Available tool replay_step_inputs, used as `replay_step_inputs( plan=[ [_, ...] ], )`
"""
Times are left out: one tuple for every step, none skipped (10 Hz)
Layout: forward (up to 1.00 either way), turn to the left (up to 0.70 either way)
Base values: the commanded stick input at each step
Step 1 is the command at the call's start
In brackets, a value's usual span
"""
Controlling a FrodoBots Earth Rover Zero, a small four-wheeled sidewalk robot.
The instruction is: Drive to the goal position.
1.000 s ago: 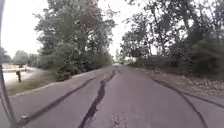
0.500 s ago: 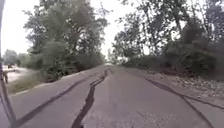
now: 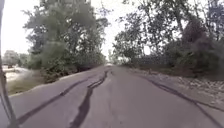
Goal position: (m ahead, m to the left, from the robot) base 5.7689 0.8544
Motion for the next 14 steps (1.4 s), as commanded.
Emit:
replay_step_inputs(
  plan=[
    [0.7,0.0],
    [0.7,0.0],
    [0.7,0.0],
    [0.7,0.0],
    [0.7,-0.01],
    [0.7,-0.02],
    [0.7,-0.02],
    [0.7,-0.02],
    [0.7,-0.02],
    [0.7,-0.01],
    [0.7,0.0],
    [0.7,-0.01],
    [0.7,-0.12],
    [0.7,-0.13]
  ],
)
